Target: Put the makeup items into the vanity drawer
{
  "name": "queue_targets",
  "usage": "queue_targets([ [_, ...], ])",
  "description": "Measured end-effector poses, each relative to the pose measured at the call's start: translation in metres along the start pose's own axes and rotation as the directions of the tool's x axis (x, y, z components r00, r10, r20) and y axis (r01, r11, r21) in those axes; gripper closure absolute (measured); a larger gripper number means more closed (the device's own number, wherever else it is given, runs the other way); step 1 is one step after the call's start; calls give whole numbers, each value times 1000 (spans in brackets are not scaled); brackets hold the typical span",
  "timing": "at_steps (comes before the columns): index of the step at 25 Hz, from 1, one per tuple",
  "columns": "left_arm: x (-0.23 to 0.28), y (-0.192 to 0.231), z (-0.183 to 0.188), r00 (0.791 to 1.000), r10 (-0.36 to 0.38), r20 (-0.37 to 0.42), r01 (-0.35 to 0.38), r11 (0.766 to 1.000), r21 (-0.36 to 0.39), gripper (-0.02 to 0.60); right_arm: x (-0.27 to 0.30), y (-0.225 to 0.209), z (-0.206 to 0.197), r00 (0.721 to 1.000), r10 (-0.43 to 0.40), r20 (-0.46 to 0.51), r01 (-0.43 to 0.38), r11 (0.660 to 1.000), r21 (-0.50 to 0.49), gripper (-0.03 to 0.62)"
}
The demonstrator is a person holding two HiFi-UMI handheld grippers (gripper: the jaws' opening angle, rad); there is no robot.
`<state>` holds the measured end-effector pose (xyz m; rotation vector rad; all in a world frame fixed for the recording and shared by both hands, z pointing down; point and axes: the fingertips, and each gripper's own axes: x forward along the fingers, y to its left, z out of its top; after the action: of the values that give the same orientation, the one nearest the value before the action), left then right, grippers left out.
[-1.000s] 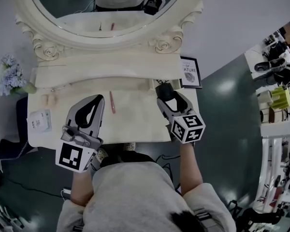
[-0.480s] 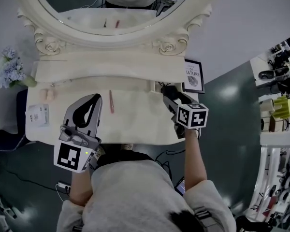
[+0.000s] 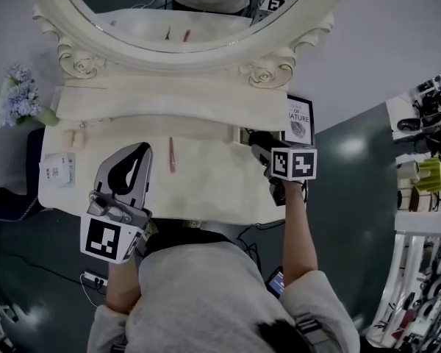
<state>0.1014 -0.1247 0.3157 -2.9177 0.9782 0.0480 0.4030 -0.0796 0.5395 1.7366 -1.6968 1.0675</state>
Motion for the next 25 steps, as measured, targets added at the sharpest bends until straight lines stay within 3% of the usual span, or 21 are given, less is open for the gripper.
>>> queue_targets([
  [14, -1, 10, -5, 998, 59, -15, -59, 998, 4, 568, 30, -7, 6, 998, 8, -61, -6, 999, 34, 286],
  [25, -5, 14, -7, 995, 101, -21, -101, 995, 6, 568, 34, -8, 6, 999, -27, -28, 28, 999, 32, 286],
])
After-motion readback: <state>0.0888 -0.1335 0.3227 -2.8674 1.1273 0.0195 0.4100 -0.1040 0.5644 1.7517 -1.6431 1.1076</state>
